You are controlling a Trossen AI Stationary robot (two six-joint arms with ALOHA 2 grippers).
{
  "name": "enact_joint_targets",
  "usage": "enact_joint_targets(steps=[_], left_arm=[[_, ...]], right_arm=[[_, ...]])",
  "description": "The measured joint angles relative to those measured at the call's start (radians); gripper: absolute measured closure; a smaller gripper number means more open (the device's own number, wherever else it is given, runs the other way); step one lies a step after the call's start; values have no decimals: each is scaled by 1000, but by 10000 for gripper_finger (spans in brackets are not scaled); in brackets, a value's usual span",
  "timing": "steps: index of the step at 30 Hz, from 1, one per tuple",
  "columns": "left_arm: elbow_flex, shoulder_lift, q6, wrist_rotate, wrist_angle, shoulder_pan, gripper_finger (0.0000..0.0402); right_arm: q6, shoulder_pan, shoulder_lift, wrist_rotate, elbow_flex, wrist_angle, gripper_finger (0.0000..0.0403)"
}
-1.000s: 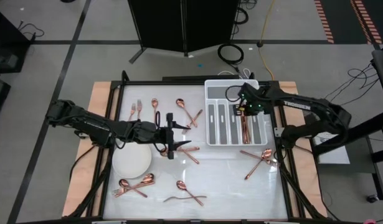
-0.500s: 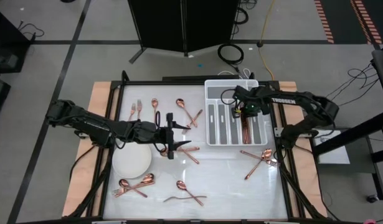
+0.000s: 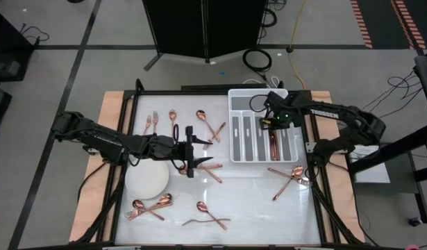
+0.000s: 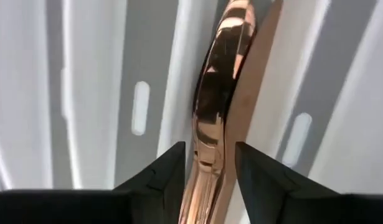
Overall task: Sort silverware
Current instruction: Put the bronze fork into the silverware tray
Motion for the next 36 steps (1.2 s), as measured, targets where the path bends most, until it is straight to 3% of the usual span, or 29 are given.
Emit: enact_joint_targets(steps=[8, 14, 26, 36], left_arm=[[0, 0, -1, 0, 0, 0, 164], [0, 0, -2, 0, 0, 0, 164], [0, 0, -151, 1, -23, 0, 164], [0, 0, -210, 1, -64, -27, 164]], right_arm=[[23, 14, -107, 15, 27, 36, 277], [-6, 100, -116, 86, 27, 63, 277], [-63, 259, -180, 97, 27, 244, 277], [-87, 544, -169, 300, 27, 511, 277]])
